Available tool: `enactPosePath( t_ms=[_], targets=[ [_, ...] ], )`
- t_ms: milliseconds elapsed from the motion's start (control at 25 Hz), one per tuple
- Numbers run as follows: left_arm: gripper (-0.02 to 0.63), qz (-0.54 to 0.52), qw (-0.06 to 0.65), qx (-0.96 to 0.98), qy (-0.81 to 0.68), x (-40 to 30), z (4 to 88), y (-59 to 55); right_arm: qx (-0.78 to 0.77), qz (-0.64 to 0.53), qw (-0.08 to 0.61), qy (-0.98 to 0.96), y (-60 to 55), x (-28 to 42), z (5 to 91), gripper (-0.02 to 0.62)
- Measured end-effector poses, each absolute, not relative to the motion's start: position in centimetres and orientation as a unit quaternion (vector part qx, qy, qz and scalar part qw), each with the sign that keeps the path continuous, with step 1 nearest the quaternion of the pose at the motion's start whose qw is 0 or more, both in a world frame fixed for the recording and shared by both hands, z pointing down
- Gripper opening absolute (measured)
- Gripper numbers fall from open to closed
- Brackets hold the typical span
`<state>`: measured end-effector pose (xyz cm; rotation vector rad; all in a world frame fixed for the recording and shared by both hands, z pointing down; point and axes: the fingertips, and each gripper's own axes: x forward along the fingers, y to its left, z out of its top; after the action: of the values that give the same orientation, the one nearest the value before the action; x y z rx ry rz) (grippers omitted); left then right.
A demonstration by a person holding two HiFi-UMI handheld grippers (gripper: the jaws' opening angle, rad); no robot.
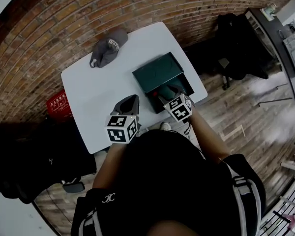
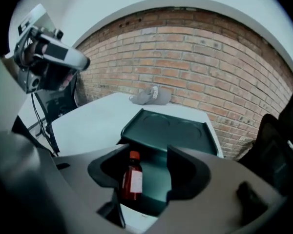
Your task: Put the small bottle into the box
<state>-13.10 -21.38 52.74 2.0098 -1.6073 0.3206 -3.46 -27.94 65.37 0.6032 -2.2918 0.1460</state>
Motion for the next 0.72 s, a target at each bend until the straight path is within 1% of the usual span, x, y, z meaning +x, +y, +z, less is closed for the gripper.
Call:
enactPosePath(
  t_ms=[120,160,200,280,360,440,560,720],
  targets=[
    [0.012,0.12,0.264,0.756,-0.587,-12.4,52.4,-22.5,0.275,0.078,0.298,-0.911,-28.5,-2.7,61.9,0.245],
    [0.012,0.12,0.26,0.76,-0.584,-12.2,52.2,-22.9,0.295,0.083,0.275,-0.911,-28.8,-2.2,60.8,0.232],
    [0.012,0.12,0.256,0.763,-0.582,-12.0,52.0,-23.2,0.316,0.086,0.255,-0.91,-29.2,-1.6,59.6,0.199],
    [0.012,0.119,0.251,0.767,-0.579,-11.5,51.7,-23.7,0.352,0.089,0.221,-0.905,-29.9,-0.3,57.6,0.1],
    [0.012,0.12,0.248,0.772,-0.573,-10.8,51.6,-23.9,0.371,0.094,0.192,-0.904,-30.2,0.7,55.8,0.065],
    [0.012,0.124,0.243,0.78,-0.562,-9.9,51.5,-24.2,0.387,0.09,0.167,-0.902,-30.3,1.7,54.1,0.049],
    [0.012,0.131,0.235,0.793,-0.547,-8.7,51.4,-24.6,0.423,0.056,0.136,-0.894,-30.0,3.3,51.1,0.031],
    [0.012,0.132,0.222,0.802,-0.539,-7.7,51.0,-25.0,0.453,0.031,0.09,-0.887,-29.0,4.9,48.3,0.029]
  ],
)
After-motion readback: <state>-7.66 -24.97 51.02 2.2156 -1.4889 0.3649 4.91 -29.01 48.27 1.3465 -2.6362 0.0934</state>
